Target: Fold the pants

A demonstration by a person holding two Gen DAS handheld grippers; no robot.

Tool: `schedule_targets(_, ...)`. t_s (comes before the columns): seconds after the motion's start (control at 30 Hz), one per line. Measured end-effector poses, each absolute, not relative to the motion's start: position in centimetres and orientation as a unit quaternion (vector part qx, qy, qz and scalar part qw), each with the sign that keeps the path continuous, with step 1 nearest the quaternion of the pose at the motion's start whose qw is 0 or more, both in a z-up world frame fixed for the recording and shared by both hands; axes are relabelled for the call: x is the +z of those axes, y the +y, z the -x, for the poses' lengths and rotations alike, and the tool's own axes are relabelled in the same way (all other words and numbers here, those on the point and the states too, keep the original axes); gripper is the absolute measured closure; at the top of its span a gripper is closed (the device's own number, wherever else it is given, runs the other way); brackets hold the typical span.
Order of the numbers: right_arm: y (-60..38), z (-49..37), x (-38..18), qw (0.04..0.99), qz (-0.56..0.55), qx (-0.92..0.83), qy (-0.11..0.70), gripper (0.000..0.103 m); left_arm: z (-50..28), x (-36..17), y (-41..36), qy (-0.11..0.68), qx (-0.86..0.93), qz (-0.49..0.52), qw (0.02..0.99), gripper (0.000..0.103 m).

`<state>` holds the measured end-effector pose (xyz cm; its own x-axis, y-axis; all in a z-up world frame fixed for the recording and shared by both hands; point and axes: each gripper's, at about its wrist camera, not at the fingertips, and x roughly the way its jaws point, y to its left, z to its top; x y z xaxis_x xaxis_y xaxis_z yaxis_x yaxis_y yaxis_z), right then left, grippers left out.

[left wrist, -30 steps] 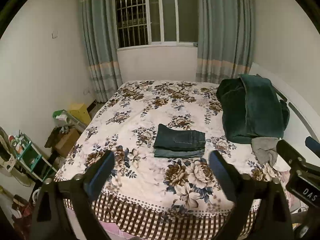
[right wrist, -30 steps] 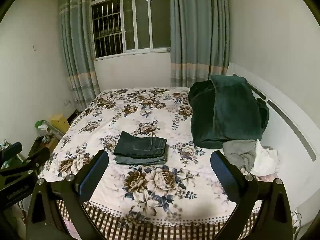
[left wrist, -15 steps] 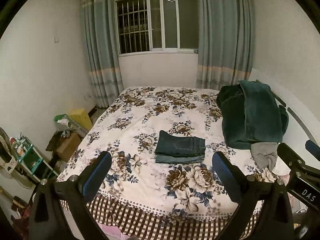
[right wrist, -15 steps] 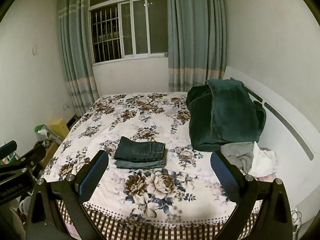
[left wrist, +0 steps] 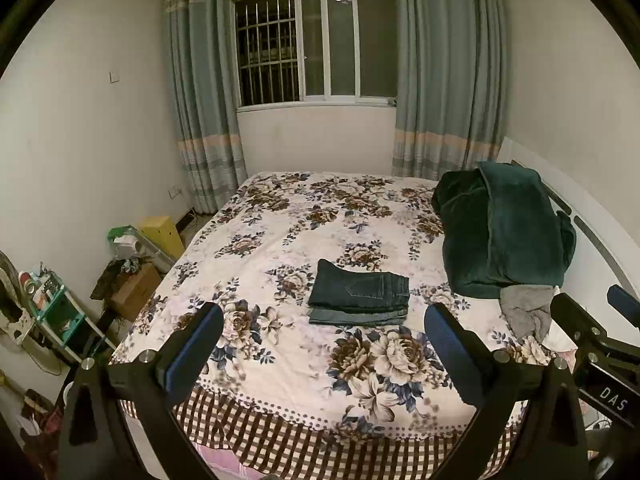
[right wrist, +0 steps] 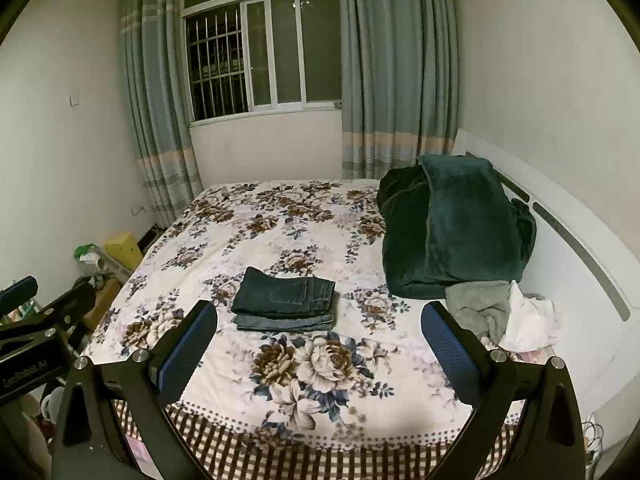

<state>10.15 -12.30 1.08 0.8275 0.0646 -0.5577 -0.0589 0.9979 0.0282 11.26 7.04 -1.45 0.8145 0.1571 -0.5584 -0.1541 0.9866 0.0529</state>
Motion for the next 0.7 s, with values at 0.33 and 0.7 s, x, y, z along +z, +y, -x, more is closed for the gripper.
schedule_targets(0.33, -12.50, -10.14, 1.09, 0.956, -0.005, 0.033, 0.292, 0.000, -11.09, -1.36, 6.90, 0.296, 0.081, 0.002, 0.952, 0.000)
schedule_targets(0.7, -12.41, -10.16, 1.13, 0.956, -0.004, 0.036, 0.292, 0.000, -10.71, -1.32, 6.81, 0.296, 0.084, 0.006, 0.951, 0.000)
